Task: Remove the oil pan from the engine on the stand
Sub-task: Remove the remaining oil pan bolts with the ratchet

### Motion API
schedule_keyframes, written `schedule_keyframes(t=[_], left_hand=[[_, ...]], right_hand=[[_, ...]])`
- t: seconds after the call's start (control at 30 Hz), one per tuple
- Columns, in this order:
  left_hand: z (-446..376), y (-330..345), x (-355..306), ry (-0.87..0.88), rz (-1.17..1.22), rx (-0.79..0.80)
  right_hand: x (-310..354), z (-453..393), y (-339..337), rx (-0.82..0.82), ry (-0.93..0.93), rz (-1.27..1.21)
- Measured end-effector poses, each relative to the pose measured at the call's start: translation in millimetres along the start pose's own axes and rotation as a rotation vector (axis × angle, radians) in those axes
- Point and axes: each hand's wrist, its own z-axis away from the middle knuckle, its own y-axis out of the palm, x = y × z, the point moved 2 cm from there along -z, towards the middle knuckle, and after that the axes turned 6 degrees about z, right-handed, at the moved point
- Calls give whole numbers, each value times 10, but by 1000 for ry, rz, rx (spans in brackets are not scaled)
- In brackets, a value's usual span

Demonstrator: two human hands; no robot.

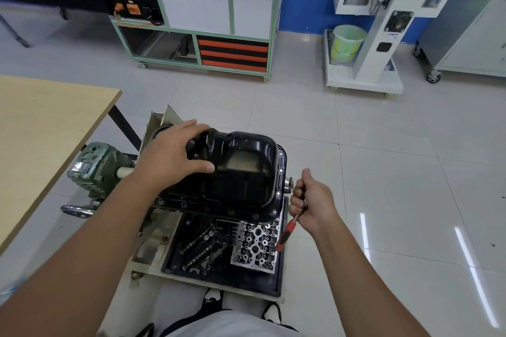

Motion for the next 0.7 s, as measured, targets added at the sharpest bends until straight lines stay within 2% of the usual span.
schedule_keyframes(t=[0.13, 0.2, 0.3, 0.43, 0.6, 0.7], left_hand=[[242, 133, 87, -222, 109, -241], [352, 205, 88, -328, 181, -302], [418, 208, 221, -450, 219, -276], [426, 165, 391, -515, 270, -250], [444, 19, 619, -788, 749, -201], [536, -49, 781, -827, 861, -74]], right_hand=[[-165, 51, 323, -10, -51, 91], [-194, 71, 392, -27, -66, 125], [-175, 81, 391, -26, -66, 196], [-167, 64, 349, -4, -36, 295], [-191, 68, 353, -42, -58, 358], [-190, 81, 372, -65, -54, 395]])
